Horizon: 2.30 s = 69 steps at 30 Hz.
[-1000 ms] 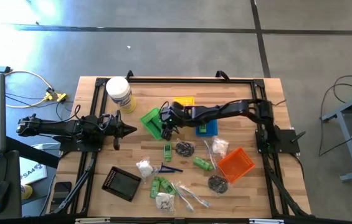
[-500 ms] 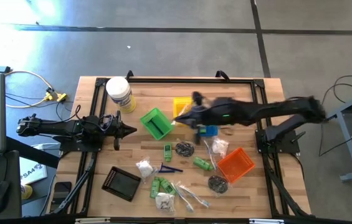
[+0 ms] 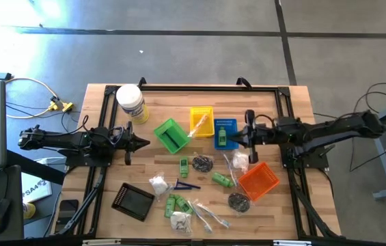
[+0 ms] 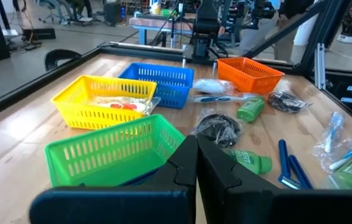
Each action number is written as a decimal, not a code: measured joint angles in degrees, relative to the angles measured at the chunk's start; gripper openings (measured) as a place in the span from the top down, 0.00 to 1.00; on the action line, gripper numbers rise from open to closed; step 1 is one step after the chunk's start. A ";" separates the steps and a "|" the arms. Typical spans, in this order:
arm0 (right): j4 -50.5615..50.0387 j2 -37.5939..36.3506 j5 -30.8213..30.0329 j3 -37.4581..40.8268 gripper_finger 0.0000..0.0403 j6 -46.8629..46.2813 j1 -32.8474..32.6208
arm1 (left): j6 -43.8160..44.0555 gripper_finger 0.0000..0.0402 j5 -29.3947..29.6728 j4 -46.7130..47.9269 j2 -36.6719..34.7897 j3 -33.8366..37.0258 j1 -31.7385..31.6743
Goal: Pick & Place Travel size toiletries
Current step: Put the cotton pack into the black basket
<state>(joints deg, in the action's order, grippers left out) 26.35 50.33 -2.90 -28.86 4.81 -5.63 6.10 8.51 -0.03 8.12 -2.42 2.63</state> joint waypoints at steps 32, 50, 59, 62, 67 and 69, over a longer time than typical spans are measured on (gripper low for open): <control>17.75 -4.53 5.04 22.40 0.99 -7.71 2.84 | -2.55 1.00 -0.90 0.12 0.00 0.02 0.00; 25.62 -7.83 7.01 26.16 0.99 -6.11 2.25 | -1.76 1.00 -6.45 -10.20 -0.02 0.17 0.00; 23.43 -7.81 1.42 26.16 0.99 -4.55 2.25 | 1.09 1.00 -6.73 -15.37 1.34 0.06 0.00; 23.39 -7.81 1.26 26.16 0.99 -4.55 2.25 | 1.26 1.00 -8.24 -16.13 3.60 -2.57 0.04; 23.39 -7.81 1.33 26.16 0.99 -4.55 2.25 | 1.76 1.00 -8.26 -13.41 11.52 -8.93 0.04; 23.39 -7.81 1.36 26.16 0.99 -4.55 2.25 | 1.72 1.00 -8.41 -12.40 16.18 -11.74 0.04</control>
<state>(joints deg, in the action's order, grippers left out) 49.74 42.52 -1.54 -2.70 0.25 -3.38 7.82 0.10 -12.43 24.30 -14.15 2.68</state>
